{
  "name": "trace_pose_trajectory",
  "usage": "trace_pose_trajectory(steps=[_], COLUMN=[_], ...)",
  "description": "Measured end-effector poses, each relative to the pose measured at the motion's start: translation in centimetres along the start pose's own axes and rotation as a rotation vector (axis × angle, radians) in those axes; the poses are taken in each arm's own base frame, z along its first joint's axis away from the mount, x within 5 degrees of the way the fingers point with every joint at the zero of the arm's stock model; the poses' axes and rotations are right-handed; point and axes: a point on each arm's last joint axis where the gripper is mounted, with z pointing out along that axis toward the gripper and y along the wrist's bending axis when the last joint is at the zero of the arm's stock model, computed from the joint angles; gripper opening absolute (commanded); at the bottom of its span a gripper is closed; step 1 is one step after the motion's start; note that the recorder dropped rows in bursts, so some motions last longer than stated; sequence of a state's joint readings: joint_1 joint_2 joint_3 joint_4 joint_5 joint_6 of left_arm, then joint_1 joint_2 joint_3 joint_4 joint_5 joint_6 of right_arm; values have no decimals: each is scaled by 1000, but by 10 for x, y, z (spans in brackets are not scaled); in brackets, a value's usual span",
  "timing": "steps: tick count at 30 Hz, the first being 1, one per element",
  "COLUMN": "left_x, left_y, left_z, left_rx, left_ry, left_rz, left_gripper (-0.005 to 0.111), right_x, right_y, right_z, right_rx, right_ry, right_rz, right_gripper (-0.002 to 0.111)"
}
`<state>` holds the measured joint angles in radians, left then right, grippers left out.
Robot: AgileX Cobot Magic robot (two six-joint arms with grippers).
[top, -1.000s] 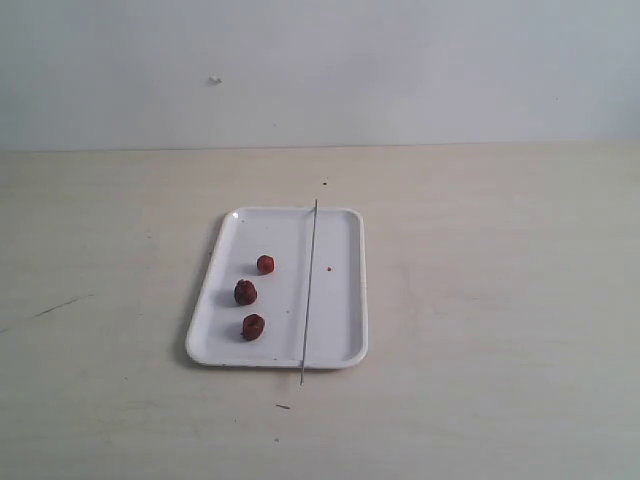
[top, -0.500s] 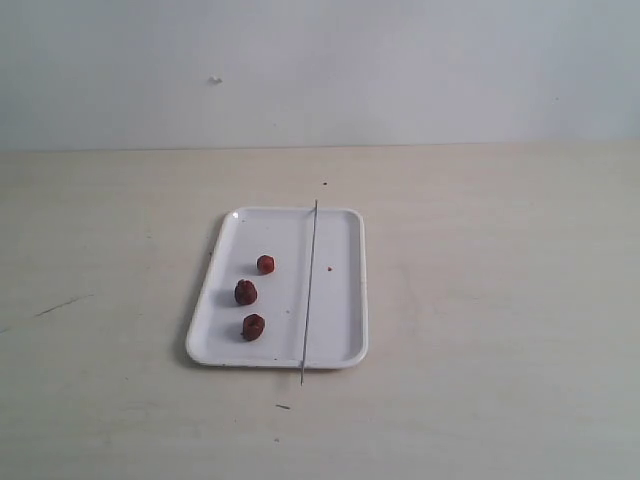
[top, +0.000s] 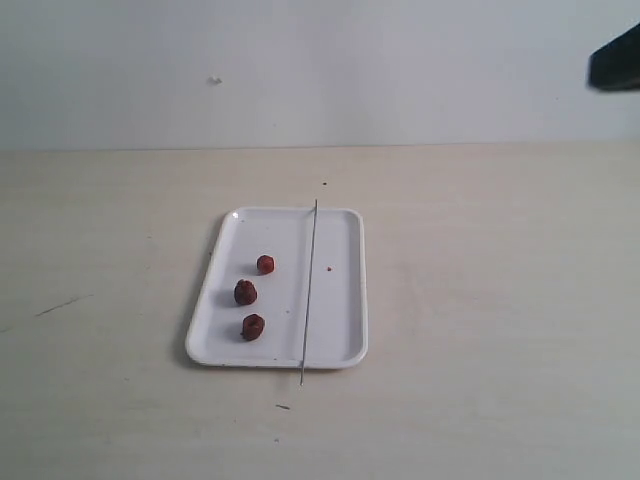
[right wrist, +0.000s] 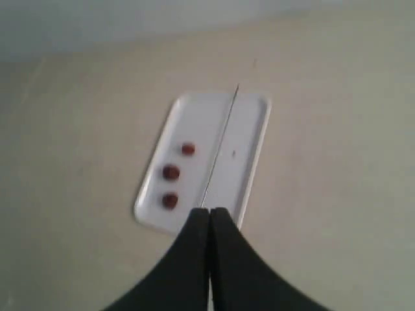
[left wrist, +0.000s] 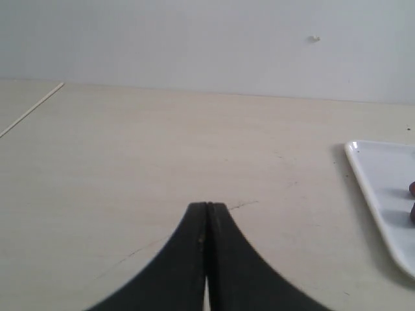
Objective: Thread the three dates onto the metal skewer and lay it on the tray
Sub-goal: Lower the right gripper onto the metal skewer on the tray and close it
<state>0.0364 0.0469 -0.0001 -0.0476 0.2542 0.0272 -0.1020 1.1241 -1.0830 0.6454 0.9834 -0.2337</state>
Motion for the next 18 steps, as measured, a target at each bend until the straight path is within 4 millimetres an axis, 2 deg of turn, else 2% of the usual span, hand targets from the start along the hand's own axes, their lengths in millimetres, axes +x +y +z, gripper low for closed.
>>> trace_pose_trajectory(steps=[2,3,5,10,12,17,18], left_x=[0,0,0,0,0,0,0], left_y=[0,0,0,0,0,0,0], left_z=[0,0,0,0,0,0,0], left_rx=[0,0,0,0,0,0,0], left_ry=[0,0,0,0,0,0,0], left_rz=[0,0,0,0,0,0,0], left_gripper=[0,0,0,0,0,0,0], right_x=[-4,-3,0,22,35,53,58], right_y=[-2,1,8,44,56,78,88], right_z=[28,47,72,147,180,244,266], right_rx=[-15,-24,-25,1,78,262,282], right_ry=[119,180,226,336,419,536,560], right_rz=[-3,-6,-18,-40,-57,-115,-117], right_gripper=[0,0,0,0,0,0,0])
